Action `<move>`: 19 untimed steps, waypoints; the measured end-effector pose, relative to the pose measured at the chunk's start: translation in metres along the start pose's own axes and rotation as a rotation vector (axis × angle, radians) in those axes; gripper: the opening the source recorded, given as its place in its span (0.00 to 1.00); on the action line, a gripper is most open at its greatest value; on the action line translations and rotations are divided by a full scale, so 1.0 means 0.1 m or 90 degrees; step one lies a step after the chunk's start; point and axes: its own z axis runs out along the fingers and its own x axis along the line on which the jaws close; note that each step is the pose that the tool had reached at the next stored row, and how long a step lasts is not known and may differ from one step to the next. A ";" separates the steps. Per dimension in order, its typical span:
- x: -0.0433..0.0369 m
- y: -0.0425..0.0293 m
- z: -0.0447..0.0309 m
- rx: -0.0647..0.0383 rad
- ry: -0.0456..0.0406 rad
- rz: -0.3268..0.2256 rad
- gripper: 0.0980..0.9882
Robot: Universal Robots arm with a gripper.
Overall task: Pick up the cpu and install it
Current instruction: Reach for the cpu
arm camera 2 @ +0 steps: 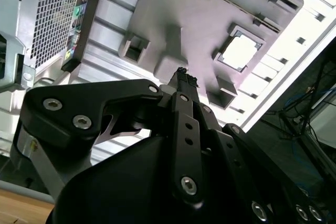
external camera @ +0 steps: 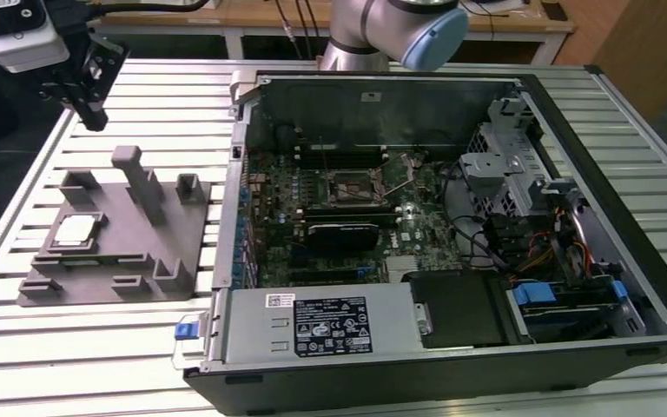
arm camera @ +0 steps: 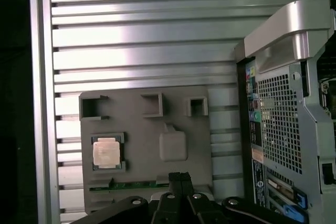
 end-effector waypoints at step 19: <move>0.252 -0.024 0.108 0.000 0.0000 0.000 0.01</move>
